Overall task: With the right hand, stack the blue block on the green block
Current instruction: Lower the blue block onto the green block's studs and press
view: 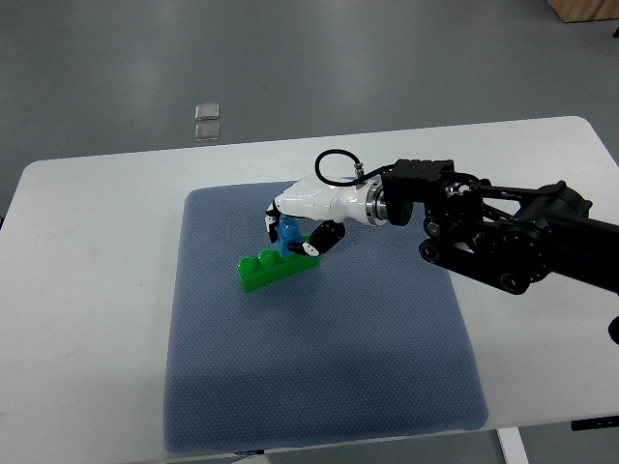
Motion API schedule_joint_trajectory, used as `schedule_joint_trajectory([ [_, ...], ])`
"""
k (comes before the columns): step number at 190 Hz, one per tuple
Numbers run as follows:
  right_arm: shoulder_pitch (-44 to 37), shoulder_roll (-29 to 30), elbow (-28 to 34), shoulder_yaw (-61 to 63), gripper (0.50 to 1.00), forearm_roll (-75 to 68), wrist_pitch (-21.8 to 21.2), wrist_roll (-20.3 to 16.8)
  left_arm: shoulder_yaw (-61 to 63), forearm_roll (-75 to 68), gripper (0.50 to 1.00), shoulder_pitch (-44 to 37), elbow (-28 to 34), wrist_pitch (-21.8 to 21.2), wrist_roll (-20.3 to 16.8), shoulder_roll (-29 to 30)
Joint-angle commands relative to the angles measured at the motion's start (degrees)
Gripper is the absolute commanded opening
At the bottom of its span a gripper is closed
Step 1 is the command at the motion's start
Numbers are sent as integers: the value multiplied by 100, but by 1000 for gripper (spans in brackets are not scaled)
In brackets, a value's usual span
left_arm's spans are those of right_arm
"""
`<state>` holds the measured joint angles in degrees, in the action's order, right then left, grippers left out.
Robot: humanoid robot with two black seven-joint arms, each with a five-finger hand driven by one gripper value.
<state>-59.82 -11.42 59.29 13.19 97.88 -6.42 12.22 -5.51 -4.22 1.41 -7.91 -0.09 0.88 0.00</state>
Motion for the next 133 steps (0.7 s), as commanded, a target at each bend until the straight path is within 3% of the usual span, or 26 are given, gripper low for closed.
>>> schedule_joint_trajectory([
  [1,5,8,-5,0,543,12,1,0,-2,0,1000,0,0,0,0,0],
  [133,23,140,-155,-97,545,99,89,0,6,0,1000,0,0,0,0,0],
])
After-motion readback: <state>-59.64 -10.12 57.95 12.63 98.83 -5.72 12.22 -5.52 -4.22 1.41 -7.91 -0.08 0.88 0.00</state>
